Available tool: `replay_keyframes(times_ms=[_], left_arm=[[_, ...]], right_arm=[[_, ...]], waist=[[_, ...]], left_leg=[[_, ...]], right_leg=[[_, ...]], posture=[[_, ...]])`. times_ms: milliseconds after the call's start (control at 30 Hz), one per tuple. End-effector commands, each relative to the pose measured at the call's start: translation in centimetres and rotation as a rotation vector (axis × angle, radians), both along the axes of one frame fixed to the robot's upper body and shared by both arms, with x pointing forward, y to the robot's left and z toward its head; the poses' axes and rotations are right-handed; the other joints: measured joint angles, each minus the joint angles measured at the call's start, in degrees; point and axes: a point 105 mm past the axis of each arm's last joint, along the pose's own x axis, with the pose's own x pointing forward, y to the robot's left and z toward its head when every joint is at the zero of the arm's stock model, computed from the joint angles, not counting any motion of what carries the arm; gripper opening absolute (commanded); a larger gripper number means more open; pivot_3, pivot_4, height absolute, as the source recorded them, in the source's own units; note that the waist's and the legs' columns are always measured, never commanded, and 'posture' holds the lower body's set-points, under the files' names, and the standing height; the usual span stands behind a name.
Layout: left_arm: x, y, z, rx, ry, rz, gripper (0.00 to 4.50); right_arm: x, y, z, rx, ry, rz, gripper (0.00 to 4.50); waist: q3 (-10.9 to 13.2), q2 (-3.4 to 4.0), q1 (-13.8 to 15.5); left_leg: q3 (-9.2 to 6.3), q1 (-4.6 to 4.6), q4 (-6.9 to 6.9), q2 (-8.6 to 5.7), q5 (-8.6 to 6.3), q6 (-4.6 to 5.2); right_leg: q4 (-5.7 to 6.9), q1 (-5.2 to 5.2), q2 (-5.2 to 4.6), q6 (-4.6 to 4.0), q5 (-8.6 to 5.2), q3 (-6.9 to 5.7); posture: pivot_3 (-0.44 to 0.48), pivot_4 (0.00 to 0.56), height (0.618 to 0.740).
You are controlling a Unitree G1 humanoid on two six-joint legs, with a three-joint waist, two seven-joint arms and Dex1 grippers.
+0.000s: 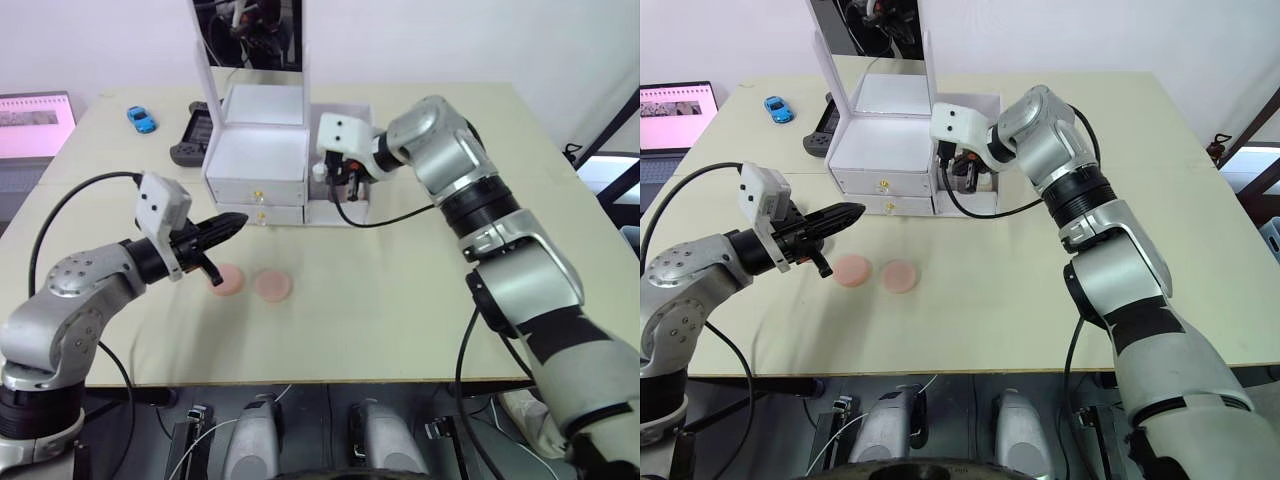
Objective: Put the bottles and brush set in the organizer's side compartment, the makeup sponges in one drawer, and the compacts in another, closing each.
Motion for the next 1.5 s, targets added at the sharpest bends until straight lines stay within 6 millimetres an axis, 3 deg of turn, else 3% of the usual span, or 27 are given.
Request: replay_keyframes(times_ms=[33,200,367,567,667,800,933,1067,1233,1500], left_arm=[[-0.4,0.1,1.5,-0.013,-0.075,-0.001,0.00],[-0.5,0.2,1.5,-0.012,-0.080,0.007,0.00],[-0.4,0.3,1.6,-0.014,-0.087,0.016,0.00],[-0.2,0.2,1.7,-0.015,-0.092,0.020,0.00],[-0.2,0.1,1.8,-0.017,-0.098,0.024,0.00],[-0.4,0.3,1.7,-0.018,-0.096,0.032,0.00],[-0.4,0.3,1.4,-0.017,-0.089,0.035,0.00],[-0.2,0.1,1.5,-0.019,-0.088,0.029,0.00],[-0.1,0.0,1.6,-0.019,-0.089,0.027,0.00],[-0.1,1.1,1.9,-0.013,-0.105,0.065,0.00]], right_arm=[[0.6,0.4,2.3,0.002,-0.097,-0.014,0.09],[1.9,-0.2,3.0,-0.036,-0.174,-0.071,0.09],[3.0,0.5,3.6,-0.028,-0.238,-0.107,0.09],[5.2,0.3,3.4,0.001,-0.447,-0.257,0.09],[5.4,-0.1,3.1,-0.015,-0.468,-0.272,0.09],[5.5,-0.2,4.1,0.009,-0.511,-0.278,0.09],[5.5,0.5,5.8,0.119,-0.584,-0.278,0.09],[5.5,0.8,6.0,0.184,-0.611,-0.279,0.09],[5.6,-0.2,5.5,0.216,-0.552,-0.300,0.09],[4.1,-2.1,7.9,0.423,-0.320,-0.198,0.09]], waist=[[0.00,0.00,-0.03],[0.00,0.00,-0.10],[0.00,0.00,-0.21],[0.00,0.00,-0.13],[0.00,0.00,0.03],[0.00,0.00,-0.24],[0.00,0.00,-0.34],[0.00,0.00,-0.32],[0.00,0.00,-0.13],[0.00,0.00,-0.15]], left_leg=[[0.00,0.00,0.00,0.00,0.00,0.00],[0.01,0.00,-0.02,0.00,0.00,0.00],[0.01,0.00,-0.02,0.00,0.00,0.00],[0.01,0.00,-0.04,0.00,0.00,-0.01],[0.01,-0.03,-0.01,0.00,0.02,-0.03],[0.00,-0.02,-0.03,0.00,0.02,-0.03],[0.01,-0.02,-0.06,0.00,0.02,-0.02],[0.01,-0.02,-0.06,0.00,0.02,-0.03],[0.00,-0.02,-0.03,0.00,0.02,-0.03],[0.00,-0.01,-0.03,0.00,0.02,-0.03]], right_leg=[[0.00,0.00,0.00,0.00,0.00,0.00],[0.00,-0.02,0.00,0.00,0.00,0.00],[0.00,-0.02,0.00,0.00,0.00,0.01],[0.00,-0.03,0.00,0.00,0.00,0.01],[0.00,-0.02,-0.02,0.00,0.00,0.01],[0.01,-0.03,-0.02,0.00,0.00,0.01],[0.00,-0.04,-0.02,0.00,0.00,0.01],[0.00,-0.03,-0.02,0.00,0.00,0.01],[0.00,-0.01,-0.02,0.00,0.00,0.01],[0.00,0.00,-0.02,0.00,0.00,0.01]], posture=[[0.000,0.150,0.740],[0.000,0.150,0.740],[0.000,0.150,0.740],[0.000,0.150,0.740],[0.000,0.150,0.740],[0.000,0.150,0.740],[0.000,0.150,0.740],[0.000,0.150,0.740],[0.000,0.150,0.740],[0.000,0.150,0.740]])
